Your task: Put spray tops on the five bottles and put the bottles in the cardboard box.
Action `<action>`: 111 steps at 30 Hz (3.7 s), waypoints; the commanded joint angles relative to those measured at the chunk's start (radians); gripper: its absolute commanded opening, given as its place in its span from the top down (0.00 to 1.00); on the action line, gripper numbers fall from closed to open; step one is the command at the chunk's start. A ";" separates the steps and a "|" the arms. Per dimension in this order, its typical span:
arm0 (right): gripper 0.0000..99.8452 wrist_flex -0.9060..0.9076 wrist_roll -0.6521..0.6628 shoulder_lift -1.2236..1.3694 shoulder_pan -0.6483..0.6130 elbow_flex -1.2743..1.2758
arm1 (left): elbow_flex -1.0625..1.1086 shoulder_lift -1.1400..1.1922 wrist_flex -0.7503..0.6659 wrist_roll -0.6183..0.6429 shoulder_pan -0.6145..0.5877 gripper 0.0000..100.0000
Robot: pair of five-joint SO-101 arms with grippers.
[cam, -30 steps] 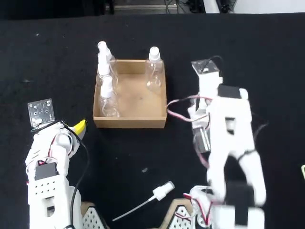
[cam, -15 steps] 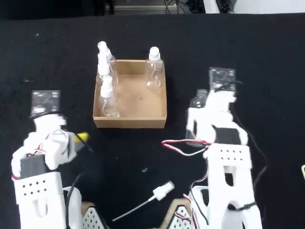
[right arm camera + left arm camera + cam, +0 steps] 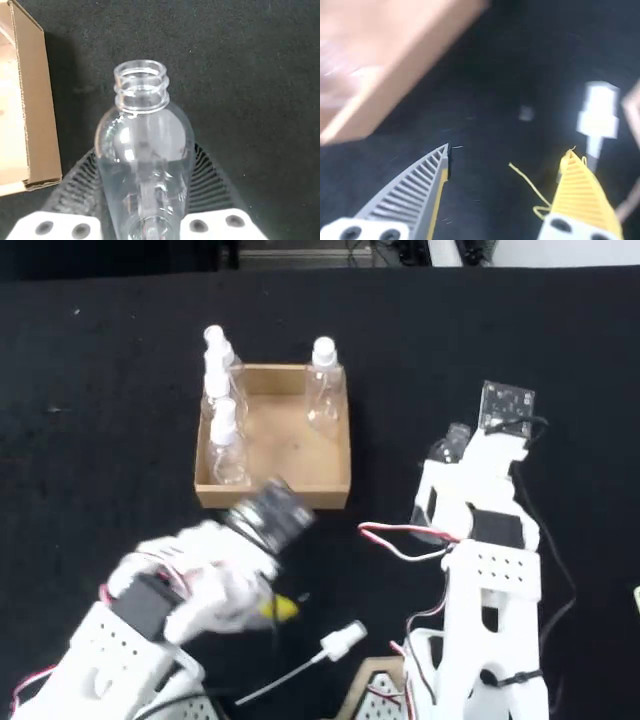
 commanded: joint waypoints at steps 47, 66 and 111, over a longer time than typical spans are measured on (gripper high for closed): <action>0.99 -0.058 -0.077 -0.036 0.143 -0.007 | 0.001 0.747 -0.489 0.158 0.302 0.94; 0.99 -0.057 -0.077 -0.036 0.140 -0.007 | -0.044 0.760 -0.353 -0.041 0.189 0.71; 0.99 0.160 -0.068 -0.315 -0.120 -0.096 | -0.556 -0.137 -0.224 0.249 -0.443 0.97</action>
